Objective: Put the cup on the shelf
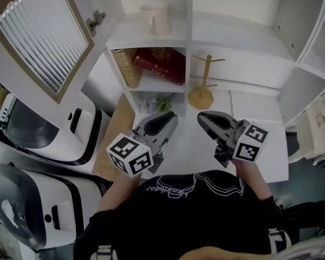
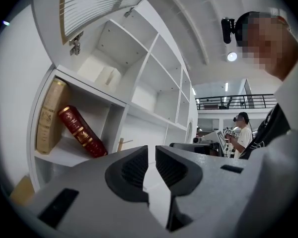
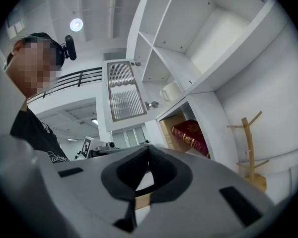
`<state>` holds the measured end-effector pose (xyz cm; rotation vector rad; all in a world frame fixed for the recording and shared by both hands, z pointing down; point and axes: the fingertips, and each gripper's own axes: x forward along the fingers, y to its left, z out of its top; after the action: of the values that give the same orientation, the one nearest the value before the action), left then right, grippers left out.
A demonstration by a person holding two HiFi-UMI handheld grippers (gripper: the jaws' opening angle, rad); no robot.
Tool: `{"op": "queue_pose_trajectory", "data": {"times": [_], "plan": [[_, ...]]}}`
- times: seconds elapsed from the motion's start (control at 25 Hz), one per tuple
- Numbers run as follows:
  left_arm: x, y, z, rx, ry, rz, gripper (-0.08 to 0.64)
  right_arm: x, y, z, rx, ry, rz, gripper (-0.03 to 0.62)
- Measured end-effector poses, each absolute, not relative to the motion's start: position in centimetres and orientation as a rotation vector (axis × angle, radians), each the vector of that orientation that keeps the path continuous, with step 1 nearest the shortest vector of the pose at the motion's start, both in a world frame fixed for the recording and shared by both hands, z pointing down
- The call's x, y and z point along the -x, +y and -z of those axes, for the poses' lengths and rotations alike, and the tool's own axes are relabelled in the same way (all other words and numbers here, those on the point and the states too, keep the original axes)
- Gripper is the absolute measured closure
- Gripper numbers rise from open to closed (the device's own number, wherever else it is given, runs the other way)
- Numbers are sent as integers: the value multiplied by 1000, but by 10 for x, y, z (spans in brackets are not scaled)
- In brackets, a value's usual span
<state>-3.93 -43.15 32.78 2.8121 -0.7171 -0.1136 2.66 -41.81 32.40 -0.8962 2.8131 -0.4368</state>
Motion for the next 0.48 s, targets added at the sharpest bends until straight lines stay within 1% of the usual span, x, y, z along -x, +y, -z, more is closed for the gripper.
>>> {"op": "queue_pose_trajectory", "data": {"times": [0.24,0.48], "plan": [[37,-417,-334,-2855,-712,46,555,-23,-414,-330,888,2805,462,586],[41,-410,-328,-2870,-711,45,555,-15,-411,-324,876,2828,393,586]]}}
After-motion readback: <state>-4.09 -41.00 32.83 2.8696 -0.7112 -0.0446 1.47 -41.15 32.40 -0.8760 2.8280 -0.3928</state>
